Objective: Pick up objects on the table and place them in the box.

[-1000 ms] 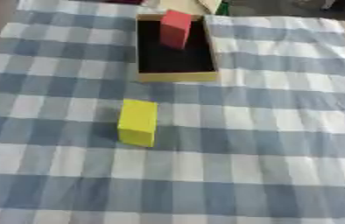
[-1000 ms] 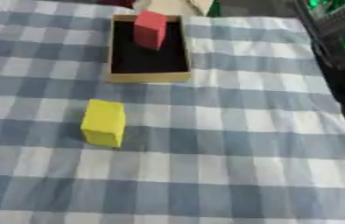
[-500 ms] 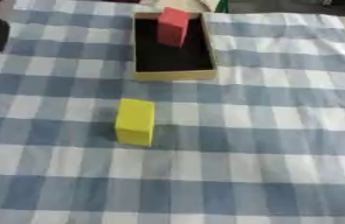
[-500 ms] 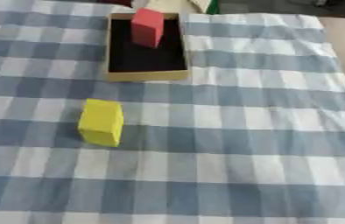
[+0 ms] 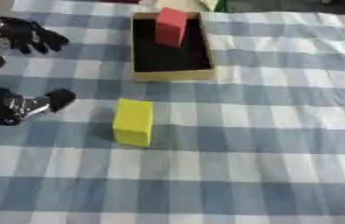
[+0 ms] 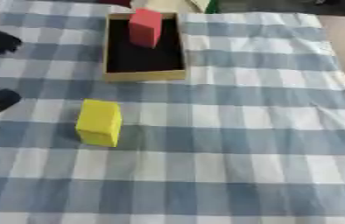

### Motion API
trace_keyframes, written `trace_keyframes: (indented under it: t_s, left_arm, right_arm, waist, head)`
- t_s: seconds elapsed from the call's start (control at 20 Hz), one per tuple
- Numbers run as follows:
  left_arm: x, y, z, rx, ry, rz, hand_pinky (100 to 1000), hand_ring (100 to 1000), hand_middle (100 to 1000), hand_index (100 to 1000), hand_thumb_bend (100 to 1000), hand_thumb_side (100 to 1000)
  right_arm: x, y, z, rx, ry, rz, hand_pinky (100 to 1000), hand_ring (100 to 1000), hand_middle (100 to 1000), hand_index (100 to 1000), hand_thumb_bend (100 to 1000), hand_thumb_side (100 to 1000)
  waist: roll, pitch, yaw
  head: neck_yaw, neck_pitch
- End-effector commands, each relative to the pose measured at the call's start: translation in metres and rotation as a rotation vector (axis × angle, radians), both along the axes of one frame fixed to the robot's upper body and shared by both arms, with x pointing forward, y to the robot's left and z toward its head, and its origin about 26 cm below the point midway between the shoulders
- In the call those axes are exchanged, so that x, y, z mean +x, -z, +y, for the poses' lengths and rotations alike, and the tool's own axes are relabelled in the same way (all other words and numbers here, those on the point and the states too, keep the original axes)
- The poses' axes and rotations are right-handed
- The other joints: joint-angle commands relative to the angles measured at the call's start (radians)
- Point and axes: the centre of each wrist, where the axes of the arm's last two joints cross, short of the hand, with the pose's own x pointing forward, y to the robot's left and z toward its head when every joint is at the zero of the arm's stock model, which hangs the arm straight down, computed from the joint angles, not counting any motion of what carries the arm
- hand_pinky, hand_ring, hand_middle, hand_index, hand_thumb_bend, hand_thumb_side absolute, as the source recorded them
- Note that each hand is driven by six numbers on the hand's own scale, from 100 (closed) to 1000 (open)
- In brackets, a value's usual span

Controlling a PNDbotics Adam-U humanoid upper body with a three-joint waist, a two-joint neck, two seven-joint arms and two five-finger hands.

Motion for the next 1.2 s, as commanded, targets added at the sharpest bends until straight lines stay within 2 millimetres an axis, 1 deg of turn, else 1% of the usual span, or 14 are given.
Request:
trace_keyframes:
  t_s: [0.05, 0.1, 0.15, 0.3, 0.35, 0.45, 0.5, 0.55, 0.65, 0.8, 0.95, 1.2]
  left_arm:
    - [-0.003, -0.006, -0.007, 0.071, -0.003, 0.021, 747, 781, 757, 912, 594, 802]
    - [-0.003, -0.006, -0.008, 0.084, -0.004, 0.029, 747, 781, 757, 912, 594, 802]
    - [-0.003, -0.006, -0.01, 0.097, -0.004, 0.036, 754, 789, 766, 917, 634, 781]
    - [-0.003, -0.003, -0.014, 0.137, 0.001, 0.066, 757, 800, 797, 929, 657, 754]
    - [-0.003, -0.002, -0.016, 0.148, 0.002, 0.077, 759, 804, 810, 935, 630, 718]
    - [-0.003, 0.0, -0.018, 0.159, 0.0, 0.091, 759, 804, 808, 932, 568, 687]
    - [-0.003, 0.001, -0.019, 0.161, -0.006, 0.093, 759, 804, 808, 932, 562, 684]
    - [-0.003, 0.002, -0.02, 0.16, -0.013, 0.094, 759, 804, 807, 931, 528, 662]
    - [-0.003, 0.004, -0.022, 0.151, -0.023, 0.093, 757, 802, 805, 929, 500, 643]
    - [-0.002, 0.006, -0.027, 0.135, -0.027, 0.083, 757, 803, 809, 932, 481, 638]
    - [-0.003, 0.005, -0.032, 0.124, -0.016, 0.066, 759, 804, 809, 932, 452, 654]
    - [-0.003, 0.002, -0.037, 0.112, -0.004, 0.038, 758, 802, 804, 928, 428, 675]
  right_arm:
    - [-0.006, -0.007, -0.005, 0.014, 0.01, -0.047, 821, 860, 655, 815, 217, 722]
    - [-0.006, -0.006, -0.005, 0.019, 0.011, -0.047, 821, 860, 655, 815, 217, 722]
    - [-0.006, -0.005, -0.006, 0.025, 0.012, -0.045, 821, 858, 654, 814, 217, 724]
    - [-0.005, -0.002, -0.007, 0.039, 0.016, -0.037, 820, 855, 651, 812, 218, 726]
    - [-0.005, -0.001, -0.007, 0.044, 0.016, -0.035, 819, 852, 649, 811, 219, 727]
    - [-0.004, 0.001, -0.008, 0.05, 0.015, -0.029, 819, 851, 648, 811, 218, 730]
    - [-0.004, 0.001, -0.008, 0.051, 0.015, -0.027, 819, 851, 648, 811, 218, 730]
    - [-0.004, 0.002, -0.008, 0.051, 0.015, -0.025, 819, 851, 648, 811, 218, 731]
    - [-0.003, 0.004, -0.009, 0.054, 0.016, -0.02, 819, 849, 647, 810, 215, 734]
    - [-0.002, 0.007, -0.01, 0.059, 0.018, -0.008, 818, 847, 643, 808, 212, 737]
    - [-0.002, 0.01, -0.011, 0.063, 0.02, 0.001, 818, 845, 641, 807, 209, 738]
    - [-0.001, 0.013, -0.013, 0.072, 0.026, 0.008, 817, 843, 640, 806, 207, 738]
  waist:
    - [0.006, -0.018, -0.002]
    - [0.007, -0.019, -0.002]
    - [0.009, -0.019, -0.003]
    - [0.013, -0.019, -0.004]
    - [0.014, -0.019, -0.004]
    - [0.016, -0.019, -0.006]
    - [0.016, -0.019, -0.006]
    - [0.017, -0.019, -0.007]
    - [0.017, -0.018, -0.008]
    - [0.019, -0.018, -0.008]
    - [0.02, -0.018, -0.008]
    - [0.02, -0.019, -0.01]
  head:
    - [0.006, -0.006]
    - [0.006, -0.007]
    - [0.007, -0.008]
    - [0.009, -0.011]
    - [0.009, -0.011]
    - [0.01, -0.012]
    - [0.01, -0.013]
    - [0.011, -0.014]
    - [0.012, -0.014]
    - [0.014, -0.014]
    - [0.016, -0.013]
    - [0.014, -0.014]
